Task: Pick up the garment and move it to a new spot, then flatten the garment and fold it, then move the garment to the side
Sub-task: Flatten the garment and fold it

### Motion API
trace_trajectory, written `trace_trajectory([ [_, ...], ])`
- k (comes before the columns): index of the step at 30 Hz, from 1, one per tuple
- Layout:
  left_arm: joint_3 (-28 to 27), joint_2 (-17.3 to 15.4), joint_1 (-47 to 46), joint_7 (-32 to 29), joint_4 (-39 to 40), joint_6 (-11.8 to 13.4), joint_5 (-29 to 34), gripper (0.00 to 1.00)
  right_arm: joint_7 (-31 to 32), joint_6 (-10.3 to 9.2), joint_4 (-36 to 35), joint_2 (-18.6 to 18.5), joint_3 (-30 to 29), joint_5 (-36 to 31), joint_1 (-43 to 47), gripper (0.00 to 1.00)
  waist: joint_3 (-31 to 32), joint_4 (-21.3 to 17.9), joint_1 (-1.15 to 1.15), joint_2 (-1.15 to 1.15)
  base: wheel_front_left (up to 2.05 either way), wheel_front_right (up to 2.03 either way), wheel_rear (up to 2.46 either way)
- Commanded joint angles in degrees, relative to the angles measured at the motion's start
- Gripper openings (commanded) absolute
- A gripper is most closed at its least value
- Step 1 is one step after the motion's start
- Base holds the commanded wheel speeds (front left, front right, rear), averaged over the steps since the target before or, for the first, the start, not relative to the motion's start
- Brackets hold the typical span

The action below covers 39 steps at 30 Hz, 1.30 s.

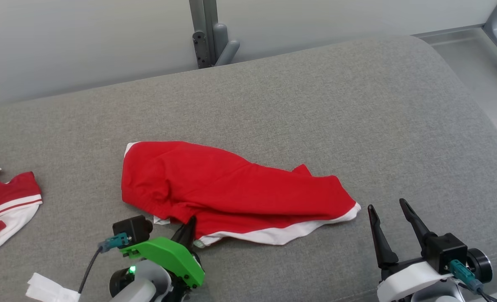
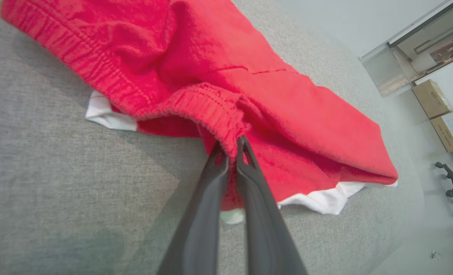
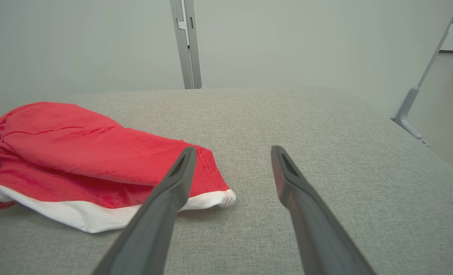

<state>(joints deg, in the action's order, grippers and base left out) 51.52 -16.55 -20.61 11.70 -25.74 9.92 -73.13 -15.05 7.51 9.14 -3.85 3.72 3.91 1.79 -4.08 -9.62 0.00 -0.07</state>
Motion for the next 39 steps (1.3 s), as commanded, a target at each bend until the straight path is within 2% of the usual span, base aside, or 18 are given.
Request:
trace_trajectory([
  [1,-0.96,-1.26,-0.54,0.36,0.65,0.29,-0.66,0.00,-0.19,-0.04,-0.10,-0.01,-0.11,0.06,0.57,1.00,-0.18,0.44,0.00,0.07,0.00,0.00,0.00],
  [7,-0.88,-6.44,0.48,-2.13,2.16,2.65,0.30,0.00,-0.19,-0.04,0.38,0.24,0.57,0.24,-0.11,1.00,-0.38,1.22,0.00,0.07,0.00,0.00,0.00],
  [10,-0.16,-8.36,1.88,-3.93,4.00,2.88,0.06,0.00,-0.19,-0.04,0.40,0.37,0.45,0.35,-0.20,1.00,-0.55,1.60,0.00,0.07,0.00,0.00,0.00],
  [15,0.21,-9.95,3.58,-4.60,7.55,4.18,0.02,0.00,-0.19,-0.04,0.64,0.48,0.28,0.32,-0.03,1.00,-0.92,2.41,0.00,0.07,0.00,0.00,0.00],
  [16,-0.03,-10.09,3.73,-4.12,8.02,4.45,0.07,0.41,-0.19,-0.04,0.64,0.50,0.26,0.30,0.02,1.00,-0.93,2.51,0.00,0.07,0.00,0.00,0.00],
  [17,-0.19,-10.22,3.81,-3.69,8.58,4.76,0.39,0.98,-0.19,-0.04,0.61,0.53,0.22,0.30,0.07,1.00,-0.92,2.61,0.00,0.07,0.00,0.00,0.00],
  [23,0.31,-12.18,4.44,-0.22,12.45,6.29,4.27,1.00,-0.19,-0.04,-0.01,0.13,-0.36,-0.14,-0.19,1.00,-0.57,3.13,0.00,0.07,0.00,0.00,0.00],
  [30,-4.71,-12.38,9.21,3.54,15.96,9.86,11.07,1.00,-0.19,-0.04,-2.07,-1.23,-1.83,-1.18,1.64,1.00,1.41,4.31,0.00,0.07,0.00,0.00,0.00],
  [33,-8.79,-11.59,12.57,3.49,17.48,10.90,19.54,1.00,-0.19,-0.04,-2.97,-1.69,-2.63,-1.43,2.17,1.00,2.30,4.98,0.00,0.07,0.00,0.00,0.00],
  [34,-8.79,-11.59,12.57,3.49,17.48,10.90,19.54,1.00,-0.19,-0.04,-2.97,-1.69,-2.63,-1.43,2.17,1.00,2.30,4.98,0.00,0.07,0.00,0.00,0.00],
  [35,-10.39,-10.96,14.09,3.44,18.07,10.97,22.37,1.00,-0.19,-0.04,-3.17,-1.82,-2.90,-1.50,2.47,1.00,2.55,5.23,0.00,0.07,0.00,0.00,0.00],
  [39,-16.57,-8.48,19.06,3.44,20.35,9.23,33.28,1.00,-0.19,-0.04,-4.06,-2.09,-3.74,-1.70,3.08,1.00,3.29,6.24,0.00,0.07,0.00,0.00,0.00],
])
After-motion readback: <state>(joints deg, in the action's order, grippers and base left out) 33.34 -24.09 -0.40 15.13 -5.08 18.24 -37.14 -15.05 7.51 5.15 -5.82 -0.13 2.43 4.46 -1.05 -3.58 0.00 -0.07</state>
